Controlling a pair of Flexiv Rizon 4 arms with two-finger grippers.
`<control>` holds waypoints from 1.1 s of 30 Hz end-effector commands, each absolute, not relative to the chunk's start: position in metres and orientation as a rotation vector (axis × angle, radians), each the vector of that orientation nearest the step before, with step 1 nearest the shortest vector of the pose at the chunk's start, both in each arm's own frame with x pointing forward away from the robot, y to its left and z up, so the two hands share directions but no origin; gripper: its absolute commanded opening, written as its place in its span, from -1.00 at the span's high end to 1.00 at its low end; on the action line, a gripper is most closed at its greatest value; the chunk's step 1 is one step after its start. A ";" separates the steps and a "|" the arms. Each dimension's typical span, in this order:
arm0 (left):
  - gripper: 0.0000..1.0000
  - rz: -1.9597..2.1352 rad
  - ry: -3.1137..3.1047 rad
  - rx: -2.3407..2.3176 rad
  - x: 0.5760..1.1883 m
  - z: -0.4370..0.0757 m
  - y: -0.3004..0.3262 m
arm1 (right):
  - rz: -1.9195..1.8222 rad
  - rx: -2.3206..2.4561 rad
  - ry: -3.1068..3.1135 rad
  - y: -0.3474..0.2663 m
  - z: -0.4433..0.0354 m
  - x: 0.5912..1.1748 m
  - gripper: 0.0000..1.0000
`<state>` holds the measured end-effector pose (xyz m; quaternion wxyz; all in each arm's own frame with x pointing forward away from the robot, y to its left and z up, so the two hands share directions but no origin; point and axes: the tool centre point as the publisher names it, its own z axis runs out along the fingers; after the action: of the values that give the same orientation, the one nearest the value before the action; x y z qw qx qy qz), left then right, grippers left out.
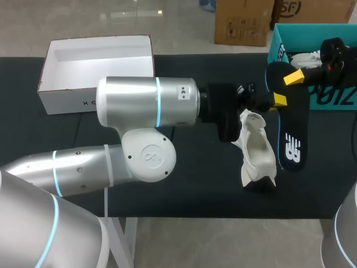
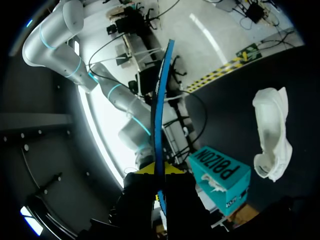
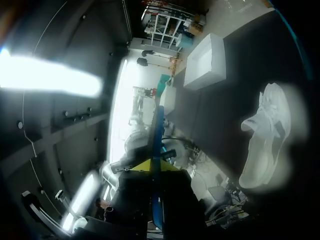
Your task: Take the shoe out of the shoebox, open the shoe tongue, remove and reinsert the insole, then place the shoe into the shoebox
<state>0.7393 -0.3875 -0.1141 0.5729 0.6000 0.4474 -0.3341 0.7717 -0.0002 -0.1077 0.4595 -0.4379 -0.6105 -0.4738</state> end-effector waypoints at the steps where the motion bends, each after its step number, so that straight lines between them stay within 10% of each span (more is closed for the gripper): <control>1: 1.00 -0.766 1.068 1.413 0.734 -0.112 -0.384 | -1.165 -1.082 -1.505 -0.001 -0.108 0.772 1.00; 3: 1.00 -0.754 1.075 1.417 0.734 -0.112 -0.382 | -1.165 -1.082 -1.505 -0.001 -0.108 0.772 0.91; 5: 1.00 -0.754 1.077 1.416 0.733 -0.111 -0.379 | -1.163 -1.096 -1.503 -0.004 -0.110 0.772 -1.00; 33: 1.00 -0.825 1.176 1.374 0.720 -0.104 -0.330 | -1.122 -1.391 -1.871 -0.101 -0.144 0.735 -1.00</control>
<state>0.7218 -0.3388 -0.1084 0.5511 0.5750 0.4944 -0.3482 0.7340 -0.1012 -0.1460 0.2765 -0.5147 -0.6930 -0.4223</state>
